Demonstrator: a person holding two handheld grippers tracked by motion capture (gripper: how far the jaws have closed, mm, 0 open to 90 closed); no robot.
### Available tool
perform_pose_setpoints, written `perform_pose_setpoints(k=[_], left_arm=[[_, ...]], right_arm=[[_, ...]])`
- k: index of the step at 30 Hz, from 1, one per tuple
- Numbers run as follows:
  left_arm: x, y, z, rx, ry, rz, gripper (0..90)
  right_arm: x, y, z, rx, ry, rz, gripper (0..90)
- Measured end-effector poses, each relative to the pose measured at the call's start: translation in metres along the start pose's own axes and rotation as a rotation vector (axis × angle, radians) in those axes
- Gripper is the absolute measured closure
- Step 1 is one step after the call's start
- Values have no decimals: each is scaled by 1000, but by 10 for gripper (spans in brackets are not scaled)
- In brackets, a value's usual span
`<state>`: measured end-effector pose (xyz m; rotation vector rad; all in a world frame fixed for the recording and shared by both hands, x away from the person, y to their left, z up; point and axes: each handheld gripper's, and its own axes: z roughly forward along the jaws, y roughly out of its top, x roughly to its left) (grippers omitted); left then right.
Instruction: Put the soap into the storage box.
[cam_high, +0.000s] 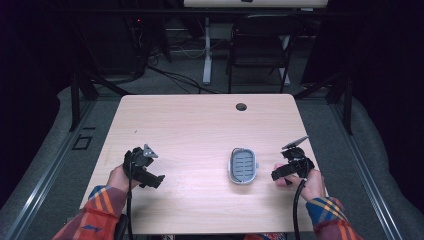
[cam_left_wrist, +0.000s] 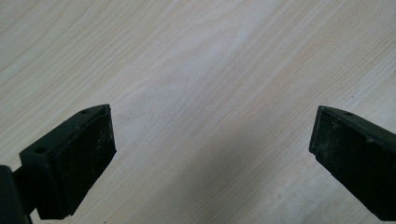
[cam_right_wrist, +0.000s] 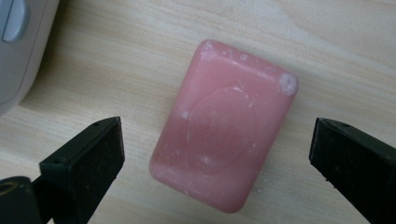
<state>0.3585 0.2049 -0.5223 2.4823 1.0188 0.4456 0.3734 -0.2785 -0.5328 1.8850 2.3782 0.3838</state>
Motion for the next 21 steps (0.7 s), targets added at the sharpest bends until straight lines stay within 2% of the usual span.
perform_pose_setpoints(k=[3,4,6,7,8,16,17,21], left_arm=[[0,0,0,4,-3,1,2],[0,0,0,5,-3,2,2],[0,0,0,6,-4,1,2],[0,0,0,6,-5,1,2],[0,0,0,7,-4,1,2],[0,1,1,8,-7,0,3],[-1,1,1,9,-6,2,4],[-1,1,1,18,7,9,17]], right_arm=[[0,4,2,7,-1,-4,12],[1,3,5,-21,8,16,12],[1,5,6,-5,-3,10,19],[0,6,5,13,-12,0,39],[0,7,6,7,-17,11,89],[0,9,8,11,-22,18,142],[0,10,9,31,-20,7,153],[0,11,11,36,-26,8,202]])
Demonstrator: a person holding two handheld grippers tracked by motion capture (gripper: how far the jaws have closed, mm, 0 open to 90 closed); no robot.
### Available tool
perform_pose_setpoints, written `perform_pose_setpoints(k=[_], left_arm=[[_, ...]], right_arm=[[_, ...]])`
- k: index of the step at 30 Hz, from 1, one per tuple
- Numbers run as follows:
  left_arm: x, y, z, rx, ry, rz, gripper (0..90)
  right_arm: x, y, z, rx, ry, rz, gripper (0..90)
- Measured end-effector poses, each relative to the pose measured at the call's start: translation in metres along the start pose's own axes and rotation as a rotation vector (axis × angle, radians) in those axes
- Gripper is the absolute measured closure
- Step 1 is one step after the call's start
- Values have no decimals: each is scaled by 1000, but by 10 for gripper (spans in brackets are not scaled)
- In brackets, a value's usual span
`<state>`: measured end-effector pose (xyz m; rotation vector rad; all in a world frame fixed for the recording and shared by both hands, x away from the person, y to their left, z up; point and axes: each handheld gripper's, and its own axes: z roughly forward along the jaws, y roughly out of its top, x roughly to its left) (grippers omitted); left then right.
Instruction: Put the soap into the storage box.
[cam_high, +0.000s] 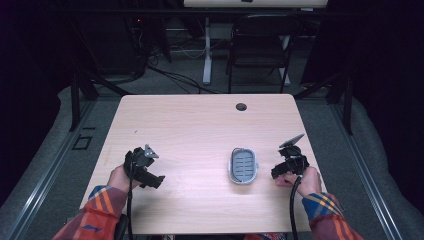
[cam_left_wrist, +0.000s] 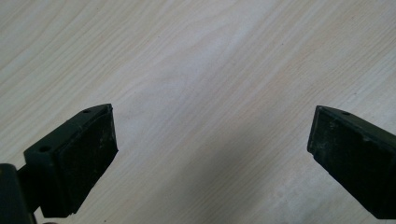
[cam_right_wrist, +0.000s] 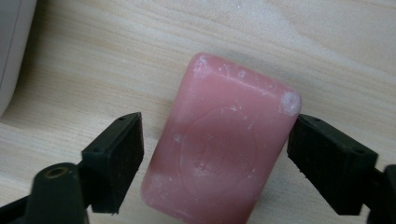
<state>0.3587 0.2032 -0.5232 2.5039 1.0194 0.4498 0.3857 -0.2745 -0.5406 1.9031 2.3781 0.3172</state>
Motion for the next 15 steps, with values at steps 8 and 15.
perform_pose_setpoints(k=[8,15], left_arm=[[0,0,-1,-5,-13,0,9],[0,0,-1,-7,-14,2,6]], right_arm=[[-1,0,1,14,7,-6,306],[-2,-1,2,23,18,-4,354]])
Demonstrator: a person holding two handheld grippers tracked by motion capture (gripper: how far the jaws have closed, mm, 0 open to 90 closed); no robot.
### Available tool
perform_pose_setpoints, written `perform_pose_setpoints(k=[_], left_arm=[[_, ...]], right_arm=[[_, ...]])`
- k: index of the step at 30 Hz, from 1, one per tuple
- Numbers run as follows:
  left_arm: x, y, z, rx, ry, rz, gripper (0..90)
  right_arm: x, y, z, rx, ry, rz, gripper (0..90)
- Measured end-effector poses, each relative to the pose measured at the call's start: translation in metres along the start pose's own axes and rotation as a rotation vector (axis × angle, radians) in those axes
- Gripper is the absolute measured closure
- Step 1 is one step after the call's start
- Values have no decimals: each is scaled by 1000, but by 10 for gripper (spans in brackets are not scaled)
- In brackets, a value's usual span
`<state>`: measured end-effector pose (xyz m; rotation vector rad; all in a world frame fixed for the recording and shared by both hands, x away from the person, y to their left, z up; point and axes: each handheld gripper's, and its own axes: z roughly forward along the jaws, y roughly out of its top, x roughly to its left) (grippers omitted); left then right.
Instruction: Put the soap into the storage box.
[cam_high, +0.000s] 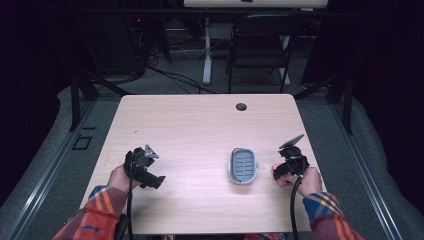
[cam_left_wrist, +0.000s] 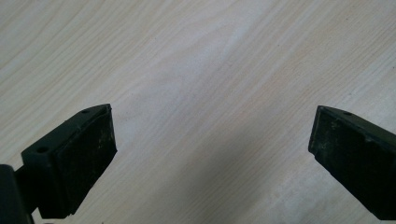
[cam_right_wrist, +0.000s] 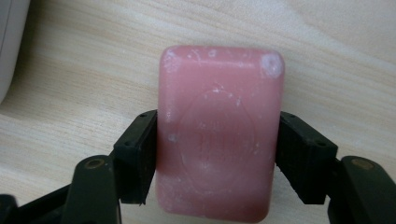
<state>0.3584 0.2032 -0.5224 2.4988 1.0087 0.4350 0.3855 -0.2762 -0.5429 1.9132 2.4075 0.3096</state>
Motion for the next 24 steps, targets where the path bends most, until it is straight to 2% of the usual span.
perform_pose_setpoints(k=[10,18,22,23,24], left_arm=[[0,0,0,1,-5,2,3],[0,0,0,1,-5,3,3],[0,0,0,1,-4,5,3],[0,0,0,1,-4,6,3],[-1,0,0,2,-5,8,3]], right_arm=[[0,0,1,8,-5,-38,362],[0,0,1,10,-6,-41,364],[-4,0,0,17,11,-41,365],[-4,-1,0,4,13,-28,365],[-6,-1,-1,14,15,-39,365]])
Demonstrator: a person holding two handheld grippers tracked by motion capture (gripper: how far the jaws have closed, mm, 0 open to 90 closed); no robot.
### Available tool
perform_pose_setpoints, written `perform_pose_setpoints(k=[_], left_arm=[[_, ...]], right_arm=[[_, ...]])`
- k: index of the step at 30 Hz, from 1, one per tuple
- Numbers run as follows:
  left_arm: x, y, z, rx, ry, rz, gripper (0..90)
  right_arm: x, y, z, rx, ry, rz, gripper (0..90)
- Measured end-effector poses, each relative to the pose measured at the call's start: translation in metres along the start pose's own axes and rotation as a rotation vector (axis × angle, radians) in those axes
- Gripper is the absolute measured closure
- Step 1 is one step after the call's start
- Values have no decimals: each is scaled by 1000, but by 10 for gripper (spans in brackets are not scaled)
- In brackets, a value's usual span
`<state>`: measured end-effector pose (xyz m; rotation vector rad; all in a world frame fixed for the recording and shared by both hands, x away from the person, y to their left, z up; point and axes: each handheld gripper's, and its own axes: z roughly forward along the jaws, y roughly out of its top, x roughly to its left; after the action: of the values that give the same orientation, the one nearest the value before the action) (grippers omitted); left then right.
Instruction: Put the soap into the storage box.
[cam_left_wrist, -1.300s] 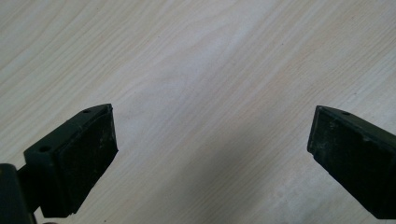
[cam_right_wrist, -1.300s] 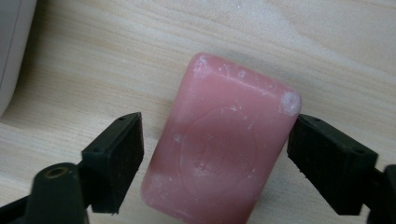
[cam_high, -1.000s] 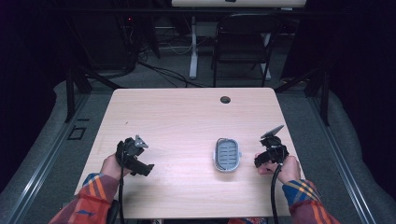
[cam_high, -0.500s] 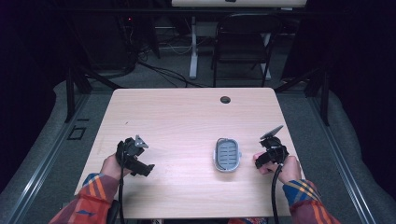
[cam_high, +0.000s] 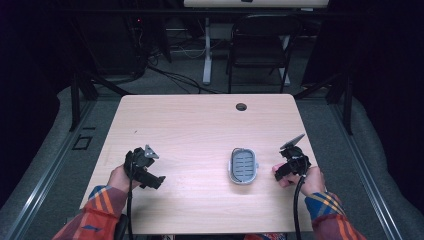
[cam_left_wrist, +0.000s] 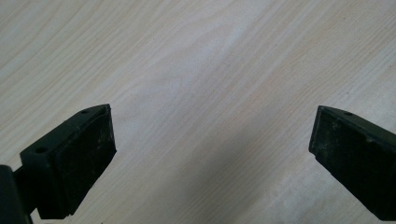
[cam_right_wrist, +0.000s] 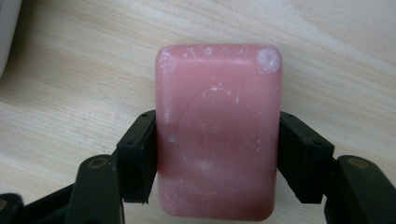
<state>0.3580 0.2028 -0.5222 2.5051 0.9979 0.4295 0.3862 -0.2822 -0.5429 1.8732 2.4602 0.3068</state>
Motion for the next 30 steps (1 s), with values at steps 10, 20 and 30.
perform_pose_setpoints(k=[10,20,30], left_arm=[[0,0,1,1,-5,2,3],[0,-1,1,-2,-2,3,3],[-1,-1,1,7,3,8,3]], right_arm=[[-3,0,-13,-15,23,-26,365],[1,-1,-15,-23,17,-47,366],[3,0,-33,-22,5,-92,366]])
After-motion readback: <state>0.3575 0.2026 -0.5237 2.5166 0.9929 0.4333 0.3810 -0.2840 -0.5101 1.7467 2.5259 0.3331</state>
